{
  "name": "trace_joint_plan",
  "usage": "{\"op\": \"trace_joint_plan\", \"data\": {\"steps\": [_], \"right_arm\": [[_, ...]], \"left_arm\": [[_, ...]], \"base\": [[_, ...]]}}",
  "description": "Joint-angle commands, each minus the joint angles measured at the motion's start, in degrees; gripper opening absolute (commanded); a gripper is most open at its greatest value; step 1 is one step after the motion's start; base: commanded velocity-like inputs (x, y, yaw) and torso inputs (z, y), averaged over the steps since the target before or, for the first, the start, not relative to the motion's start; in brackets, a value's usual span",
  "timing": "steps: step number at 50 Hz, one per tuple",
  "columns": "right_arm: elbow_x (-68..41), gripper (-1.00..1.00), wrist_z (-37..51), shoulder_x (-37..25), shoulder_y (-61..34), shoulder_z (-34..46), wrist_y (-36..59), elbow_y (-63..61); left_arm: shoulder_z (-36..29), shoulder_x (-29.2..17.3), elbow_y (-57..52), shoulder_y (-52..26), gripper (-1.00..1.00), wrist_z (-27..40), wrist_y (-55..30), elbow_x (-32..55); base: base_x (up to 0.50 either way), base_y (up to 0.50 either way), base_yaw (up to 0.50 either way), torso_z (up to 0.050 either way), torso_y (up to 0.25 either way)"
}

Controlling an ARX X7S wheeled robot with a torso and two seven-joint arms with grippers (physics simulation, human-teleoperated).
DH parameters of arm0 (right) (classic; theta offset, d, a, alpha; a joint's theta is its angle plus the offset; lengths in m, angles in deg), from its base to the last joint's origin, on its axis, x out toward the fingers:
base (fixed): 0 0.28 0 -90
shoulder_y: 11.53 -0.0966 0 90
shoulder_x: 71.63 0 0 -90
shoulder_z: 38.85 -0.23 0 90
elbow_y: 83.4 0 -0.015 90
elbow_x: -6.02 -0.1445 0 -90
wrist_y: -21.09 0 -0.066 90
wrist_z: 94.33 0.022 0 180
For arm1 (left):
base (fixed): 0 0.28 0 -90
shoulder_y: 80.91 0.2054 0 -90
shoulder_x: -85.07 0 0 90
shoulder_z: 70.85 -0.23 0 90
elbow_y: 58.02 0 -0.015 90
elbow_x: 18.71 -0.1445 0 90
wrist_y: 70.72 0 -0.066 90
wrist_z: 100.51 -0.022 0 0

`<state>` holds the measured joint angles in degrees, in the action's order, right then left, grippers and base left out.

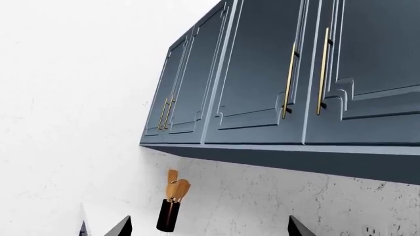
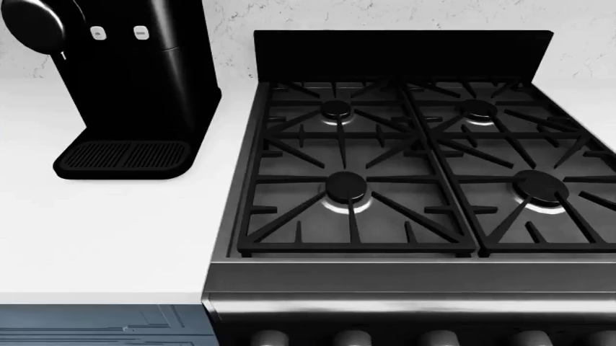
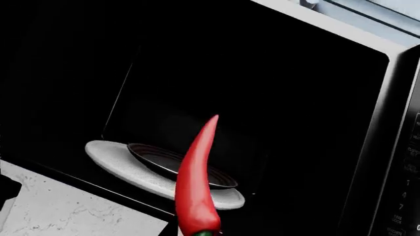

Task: Pick the chili pepper from the counter and place it in the microwave.

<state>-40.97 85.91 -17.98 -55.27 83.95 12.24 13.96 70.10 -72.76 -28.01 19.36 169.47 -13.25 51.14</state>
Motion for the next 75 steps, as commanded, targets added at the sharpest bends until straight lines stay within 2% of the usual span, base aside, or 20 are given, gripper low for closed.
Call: {"op": "trace_joint_plan", "data": {"steps": [1,8,17,26,49,66,75], "right_arm": [[22.1,-1.0,-14.1,9.5,-1.2,-3.9,0.0,7.9],[47.3,-1.0,-28.3,18.9,-1.2,-11.5,-2.9,16.5],[57.8,-1.0,-34.1,23.5,-1.2,-15.1,-6.0,21.2],[71.6,-1.0,-41.7,27.8,-1.2,-20.8,-9.0,24.2],[83.8,-1.0,-46.4,31.0,-1.2,-27.4,-12.1,29.3],[88.3,-1.0,-48.8,32.1,-1.2,-29.9,-12.0,28.8],[89.1,-1.0,-49.5,32.4,-1.2,-30.1,-12.7,28.3]], "left_arm": [[-0.1,0.6,0.0,2.9,1.0,0.0,2.0,-1.9],[1.3,0.8,0.0,5.8,1.0,0.0,3.3,-2.7],[3.7,1.2,0.0,12.6,1.0,0.0,7.1,-5.0],[4.2,1.0,0.0,12.7,1.0,0.0,6.9,-4.6],[3.4,1.1,0.0,13.9,1.0,0.0,7.8,-5.7],[-2.6,1.4,0.0,4.0,1.0,0.0,2.7,-4.4],[-3.5,1.7,0.0,3.3,1.0,0.0,2.3,-4.7]], "base": [[0.0,0.0,0.0,0.0,0.0],[0.0,0.0,0.0,0.0,0.0],[0.0,0.0,0.0,0.0,0.0],[0.0,0.0,0.0,0.0,0.0],[0.0,0.0,0.0,0.0,0.0],[0.04,0.0,0.0,0.0,0.0],[0.19,0.0,0.0,0.0,0.0]]}}
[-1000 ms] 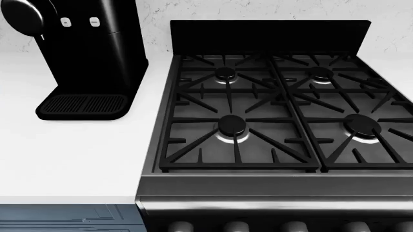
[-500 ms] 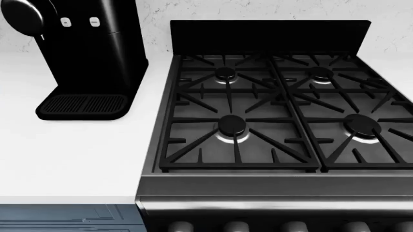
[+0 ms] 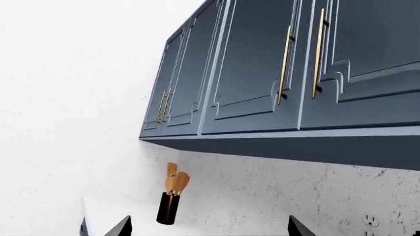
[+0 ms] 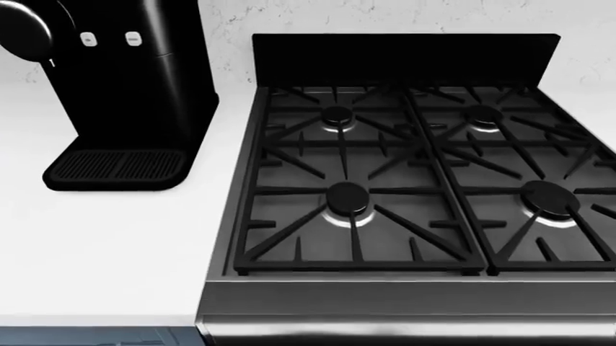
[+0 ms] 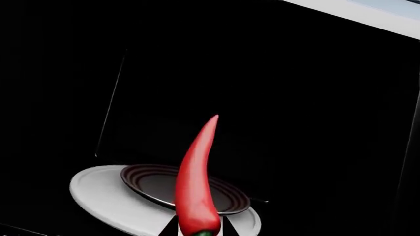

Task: Pick the chili pepper from the counter and place it in the microwave.

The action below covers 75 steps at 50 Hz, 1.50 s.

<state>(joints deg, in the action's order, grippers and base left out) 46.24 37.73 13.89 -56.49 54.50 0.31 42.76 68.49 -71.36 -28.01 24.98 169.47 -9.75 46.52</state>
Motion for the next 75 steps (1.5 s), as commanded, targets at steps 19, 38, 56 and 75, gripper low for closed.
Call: {"op": "trace_joint_plan", "data": {"steps": [19,38,56,75], "right_arm": [[2.3,-1.0,-1.3,0.7,0.0,-0.8,-0.2,-2.1],[3.6,-1.0,-2.4,0.8,0.0,-0.8,-0.4,-2.5],[4.7,-1.0,-3.0,1.2,0.0,-1.0,-0.6,-2.8],[5.2,-1.0,-3.5,1.1,0.0,-0.9,-0.9,-2.7]], "left_arm": [[-2.4,0.4,0.0,-2.5,1.0,0.0,-1.1,-0.3],[-1.7,0.2,0.0,-2.0,1.0,0.0,-0.9,0.0],[-1.2,0.5,0.0,1.1,1.0,0.0,1.1,-1.4],[-2.3,0.5,0.0,0.2,1.0,0.0,0.9,-1.5]], "base": [[0.01,0.0,0.0,0.0,0.0],[0.35,0.0,0.0,0.0,0.0],[0.07,0.0,0.0,0.0,0.001],[0.28,0.0,0.0,0.0,0.001]]}}
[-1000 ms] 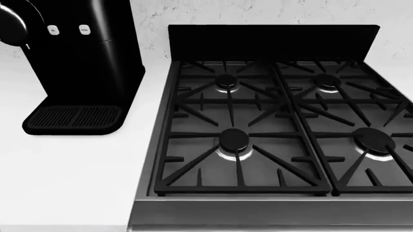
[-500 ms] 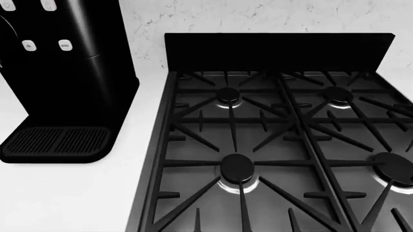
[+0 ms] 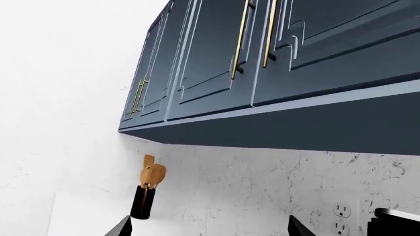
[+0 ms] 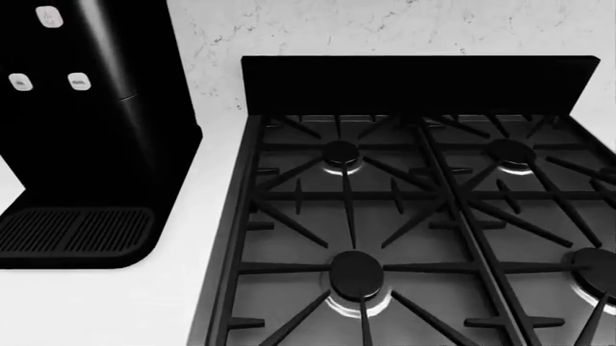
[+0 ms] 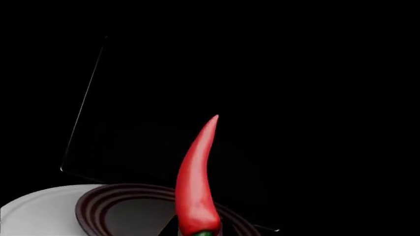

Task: Pick the chili pepper from the counter and place it in the microwave.

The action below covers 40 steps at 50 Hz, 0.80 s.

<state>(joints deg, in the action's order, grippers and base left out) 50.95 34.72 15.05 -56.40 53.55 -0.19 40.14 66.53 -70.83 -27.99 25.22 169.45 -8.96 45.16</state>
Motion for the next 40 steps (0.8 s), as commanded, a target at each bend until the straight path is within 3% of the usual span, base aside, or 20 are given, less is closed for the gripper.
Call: {"op": "trace_joint_plan", "data": {"steps": [1,13,29,40], "right_arm": [[0.5,-1.0,-0.5,0.0,-0.1,0.0,-0.5,0.0],[1.0,-1.0,-0.9,0.0,-0.1,0.0,-0.6,-0.2],[1.9,-1.0,-1.7,-0.2,-0.1,0.2,-0.4,-0.3],[0.9,-1.0,-1.0,0.0,-0.1,-0.2,-1.2,0.4]], "left_arm": [[-0.3,0.0,0.0,-0.1,1.0,0.0,0.1,-0.1],[0.4,0.0,0.0,1.5,1.0,0.0,1.0,-0.5],[0.3,0.0,0.0,1.3,1.0,0.0,0.8,-0.4],[0.3,0.0,0.0,0.9,1.0,0.0,0.4,-0.2]], "base": [[0.22,0.0,0.0,0.0,0.0],[0.15,0.0,0.0,0.0,0.0],[0.44,0.0,0.0,0.0,0.0],[0.0,0.0,0.0,0.0,0.001]]}}
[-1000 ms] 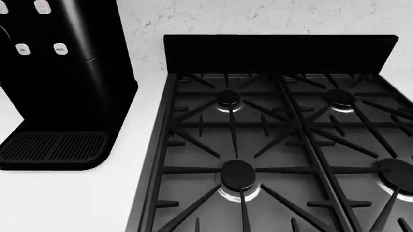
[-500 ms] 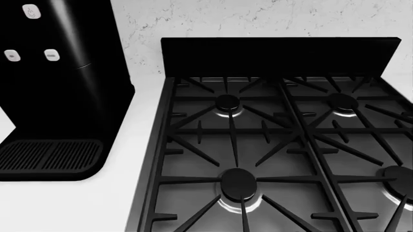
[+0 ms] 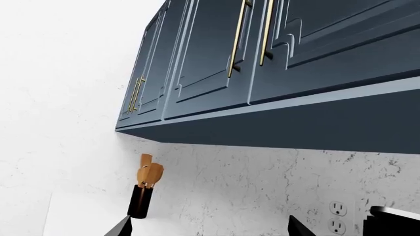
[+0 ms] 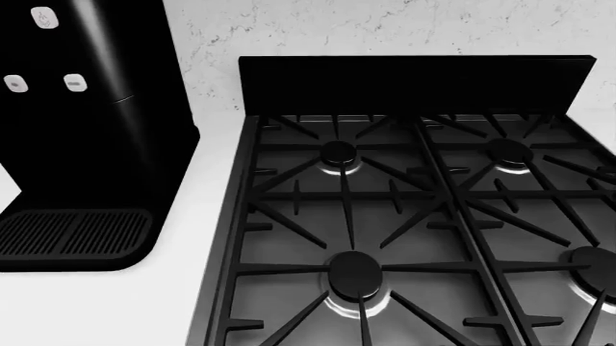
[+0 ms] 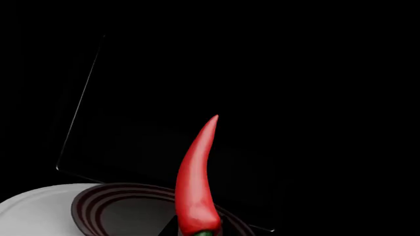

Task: Pick the chili pepper from the counter and place it in the microwave.

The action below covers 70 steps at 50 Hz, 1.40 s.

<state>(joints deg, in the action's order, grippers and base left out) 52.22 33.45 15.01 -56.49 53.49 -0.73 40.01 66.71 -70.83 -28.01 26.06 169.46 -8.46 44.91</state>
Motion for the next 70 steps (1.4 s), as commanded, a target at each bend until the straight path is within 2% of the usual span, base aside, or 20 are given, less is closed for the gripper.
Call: {"op": "trace_joint_plan", "data": {"steps": [1,12,21,35,55,70], "right_arm": [[-0.7,-1.0,0.5,0.0,0.0,-0.1,-0.6,0.6],[-7.6,-1.0,7.8,-0.4,0.0,-0.6,-2.1,5.2],[-10.0,-1.0,10.2,-0.9,0.0,0.1,-2.3,7.1],[-14.2,-1.0,14.4,-3.0,0.0,-0.2,-2.3,9.3],[-21.2,-1.0,22.4,-4.3,0.0,-0.2,-8.1,20.2],[-23.5,-1.0,24.8,-3.0,0.0,0.4,-13.2,27.6]], "left_arm": [[0.2,0.1,0.0,0.2,1.0,0.0,0.0,0.1],[-3.0,0.5,0.0,-3.4,1.0,0.0,-1.2,-0.3],[-0.7,0.5,0.0,1.8,1.0,0.0,1.6,-1.6],[-4.6,0.6,0.0,-6.2,1.0,0.0,-2.9,0.2],[-5.9,1.0,0.0,-6.0,1.0,0.0,-2.7,-1.0],[-3.6,1.4,0.0,1.9,1.0,-0.1,1.5,-3.9]], "base": [[0.0,0.0,0.0,0.0,0.0],[0.0,0.0,0.0,0.0,0.0],[0.0,0.0,0.0,0.0,0.0],[0.0,0.0,0.0,0.0,0.0],[0.0,0.0,0.0,0.0,0.0],[0.0,0.0,0.0,0.0,0.0]]}}
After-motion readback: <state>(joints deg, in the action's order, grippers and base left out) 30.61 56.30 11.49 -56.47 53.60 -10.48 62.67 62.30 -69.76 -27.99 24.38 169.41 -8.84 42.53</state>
